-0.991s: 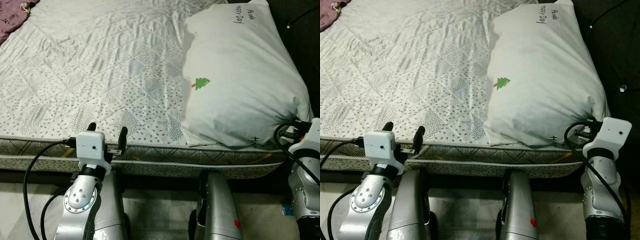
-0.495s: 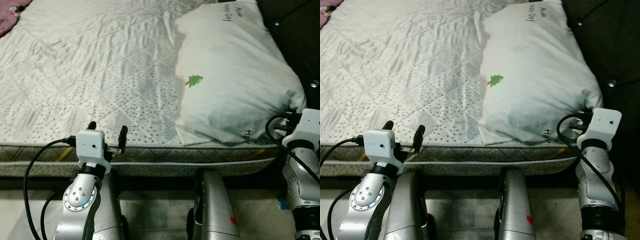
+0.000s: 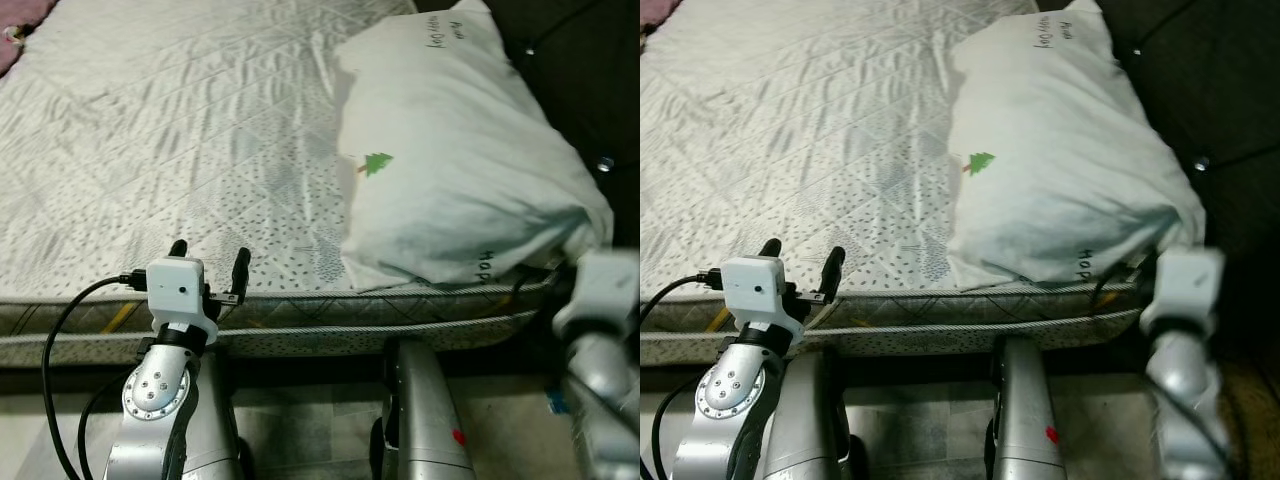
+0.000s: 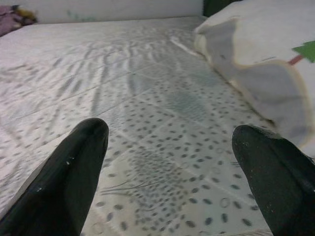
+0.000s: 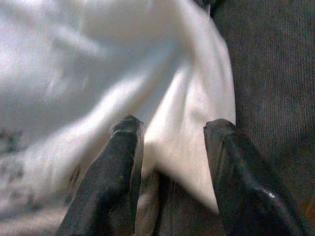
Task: Clean up the room
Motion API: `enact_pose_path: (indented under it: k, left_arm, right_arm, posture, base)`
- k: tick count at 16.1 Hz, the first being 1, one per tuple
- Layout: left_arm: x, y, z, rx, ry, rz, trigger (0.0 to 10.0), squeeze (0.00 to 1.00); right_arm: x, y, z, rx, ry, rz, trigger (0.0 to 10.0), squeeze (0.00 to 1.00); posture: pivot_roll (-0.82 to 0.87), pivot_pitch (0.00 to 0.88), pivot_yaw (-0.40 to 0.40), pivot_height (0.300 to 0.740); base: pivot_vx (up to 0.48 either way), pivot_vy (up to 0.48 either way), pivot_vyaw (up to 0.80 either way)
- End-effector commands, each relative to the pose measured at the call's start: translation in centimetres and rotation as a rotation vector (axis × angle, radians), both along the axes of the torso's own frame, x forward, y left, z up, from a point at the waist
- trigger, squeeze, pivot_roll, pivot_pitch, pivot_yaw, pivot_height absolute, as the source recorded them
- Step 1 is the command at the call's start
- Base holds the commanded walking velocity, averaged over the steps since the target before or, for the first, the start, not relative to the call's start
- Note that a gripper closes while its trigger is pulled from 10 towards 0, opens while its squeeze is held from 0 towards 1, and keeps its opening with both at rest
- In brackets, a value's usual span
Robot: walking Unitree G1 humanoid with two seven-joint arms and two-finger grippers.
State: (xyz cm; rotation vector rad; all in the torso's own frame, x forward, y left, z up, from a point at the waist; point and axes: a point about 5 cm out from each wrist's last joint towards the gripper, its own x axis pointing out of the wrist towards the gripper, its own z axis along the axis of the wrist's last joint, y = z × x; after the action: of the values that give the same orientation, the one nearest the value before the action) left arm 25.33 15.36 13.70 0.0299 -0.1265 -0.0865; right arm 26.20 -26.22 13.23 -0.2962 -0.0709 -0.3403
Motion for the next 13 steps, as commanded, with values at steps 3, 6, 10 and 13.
enact_pose_path:
  k: [3, 6, 10, 13]
  left_arm:
    - [-0.3, -0.2, -0.5, -0.013, 0.021, -0.004, 10.0, 0.00]
    - [-0.3, -0.5, -0.4, -0.014, 0.019, -0.014, 10.0, 0.00]
    - [-0.6, -0.8, 0.1, -0.040, 0.005, -0.028, 10.0, 0.00]
    - [-0.9, -1.2, -0.1, -0.027, 0.019, -0.040, 10.0, 0.00]
  right_arm:
    - [0.2, 1.8, 2.8, -0.060, -0.102, 0.064, 10.0, 1.00]
    - [3.5, 5.0, 6.5, -0.060, -0.242, 0.173, 10.0, 1.00]
    - [8.3, 8.2, 8.1, 0.074, -0.252, 0.221, 10.0, 1.00]
    - [11.6, 10.8, 6.4, 0.219, -0.105, 0.244, 10.0, 1.00]
  posture:
    - [-0.03, 0.157, -0.005, 0.491]
    - [-0.02, 0.160, -0.011, 0.491]
    - [0.03, 0.163, -0.030, 0.491]
    - [0.05, 0.162, -0.034, 0.491]
  base:
    - [0.000, 0.000, 0.00]
    - [0.000, 0.000, 0.00]
    - [0.000, 0.000, 0.00]
    - [0.000, 0.000, 0.00]
